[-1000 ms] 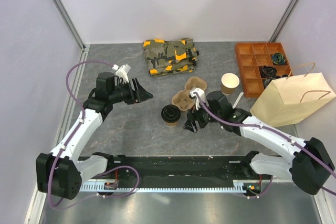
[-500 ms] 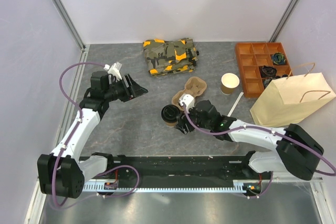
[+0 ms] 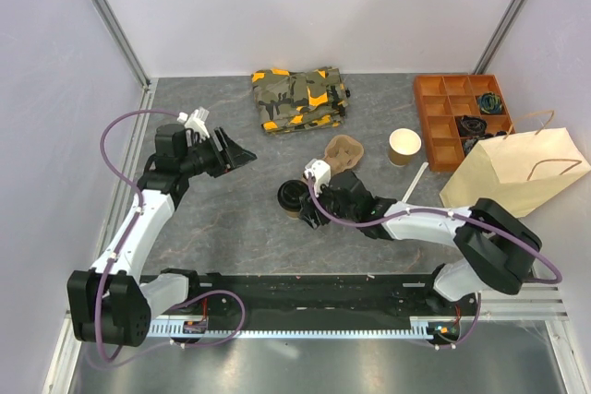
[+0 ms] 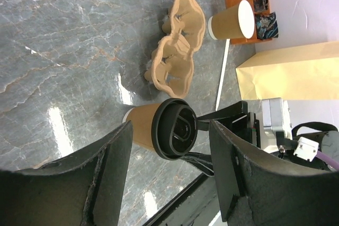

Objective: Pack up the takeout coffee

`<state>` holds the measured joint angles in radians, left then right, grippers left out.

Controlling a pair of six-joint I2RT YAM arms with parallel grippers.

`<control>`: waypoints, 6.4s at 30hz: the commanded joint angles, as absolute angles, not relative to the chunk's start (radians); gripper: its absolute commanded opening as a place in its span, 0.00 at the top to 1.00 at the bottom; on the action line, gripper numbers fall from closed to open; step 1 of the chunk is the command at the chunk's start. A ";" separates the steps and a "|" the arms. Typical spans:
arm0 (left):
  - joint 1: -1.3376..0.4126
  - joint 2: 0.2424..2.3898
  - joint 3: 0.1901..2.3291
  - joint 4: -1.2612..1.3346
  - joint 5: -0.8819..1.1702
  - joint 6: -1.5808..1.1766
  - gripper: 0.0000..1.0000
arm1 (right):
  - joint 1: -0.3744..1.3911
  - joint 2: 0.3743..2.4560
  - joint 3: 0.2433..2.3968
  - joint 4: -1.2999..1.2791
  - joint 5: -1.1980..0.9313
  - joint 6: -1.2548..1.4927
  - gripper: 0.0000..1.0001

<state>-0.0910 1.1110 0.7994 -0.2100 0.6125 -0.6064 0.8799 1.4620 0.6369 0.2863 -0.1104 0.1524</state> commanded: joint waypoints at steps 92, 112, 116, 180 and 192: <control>0.331 1.244 0.739 -0.132 0.842 -0.554 0.34 | 0.877 2.467 1.612 0.587 0.026 0.431 0.48; 0.334 1.109 0.680 -0.048 0.931 -0.614 0.30 | 0.848 1.870 1.325 0.346 -0.221 0.250 0.15; 0.331 1.033 0.672 -0.095 0.966 -0.542 0.28 | 0.787 1.711 1.385 0.003 -0.235 0.141 0.11; -0.095 0.795 0.684 -0.160 0.966 -0.373 0.29 | -0.173 1.207 1.657 -1.359 0.197 -0.328 0.14; -0.095 0.802 0.699 -0.161 0.945 -0.382 0.30 | -0.244 1.256 1.548 -1.420 -0.130 -0.362 0.30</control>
<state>-0.0921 0.7979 0.6849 -0.2016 0.9691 -0.3553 -0.2344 1.2823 1.5913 -1.3426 -0.0162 -0.3450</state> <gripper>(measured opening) 0.709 0.746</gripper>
